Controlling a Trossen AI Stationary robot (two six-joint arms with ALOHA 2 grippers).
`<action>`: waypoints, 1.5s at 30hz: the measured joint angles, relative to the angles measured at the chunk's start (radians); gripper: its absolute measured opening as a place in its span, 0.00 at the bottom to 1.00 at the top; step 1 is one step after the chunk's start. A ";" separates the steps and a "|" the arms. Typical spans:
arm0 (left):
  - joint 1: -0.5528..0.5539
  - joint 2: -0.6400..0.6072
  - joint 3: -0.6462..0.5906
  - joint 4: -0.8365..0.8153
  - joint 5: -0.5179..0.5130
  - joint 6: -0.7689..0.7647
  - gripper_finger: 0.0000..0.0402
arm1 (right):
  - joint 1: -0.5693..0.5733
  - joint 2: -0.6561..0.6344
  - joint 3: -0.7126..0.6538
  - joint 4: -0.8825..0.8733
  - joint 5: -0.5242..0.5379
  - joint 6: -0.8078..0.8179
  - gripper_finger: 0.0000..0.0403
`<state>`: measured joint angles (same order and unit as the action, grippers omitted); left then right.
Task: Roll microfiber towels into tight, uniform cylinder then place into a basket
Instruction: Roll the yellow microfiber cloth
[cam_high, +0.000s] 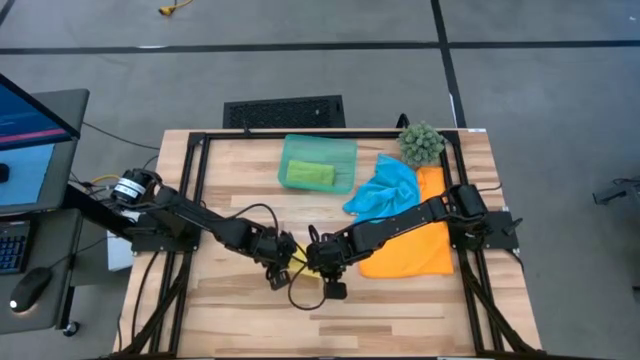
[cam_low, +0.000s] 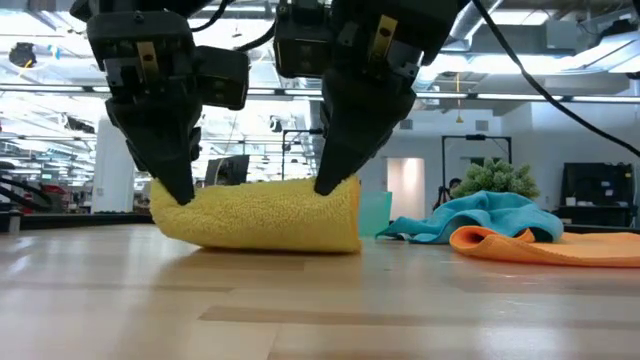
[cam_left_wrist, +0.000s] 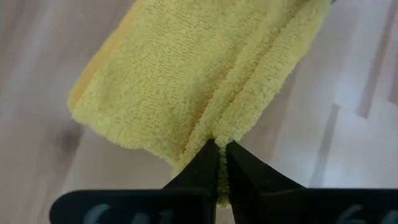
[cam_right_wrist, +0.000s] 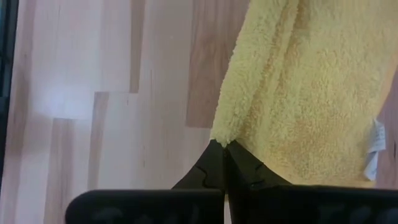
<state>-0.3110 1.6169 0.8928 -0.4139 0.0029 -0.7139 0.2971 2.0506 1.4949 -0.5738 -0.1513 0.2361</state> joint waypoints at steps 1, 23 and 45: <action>0.004 0.000 0.000 -0.006 -0.011 0.001 0.02 | 0.000 0.000 -0.003 0.004 0.000 0.000 0.03; -0.105 0.004 0.000 0.111 0.235 -0.155 0.02 | 0.058 -0.001 -0.080 0.317 -0.242 0.047 0.02; 0.175 0.005 -0.095 0.075 0.252 0.028 0.04 | 0.000 0.125 -0.076 0.295 -0.129 0.196 0.02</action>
<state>-0.1356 1.6218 0.7980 -0.3392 0.2548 -0.6855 0.2974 2.1761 1.4193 -0.2792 -0.2798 0.4320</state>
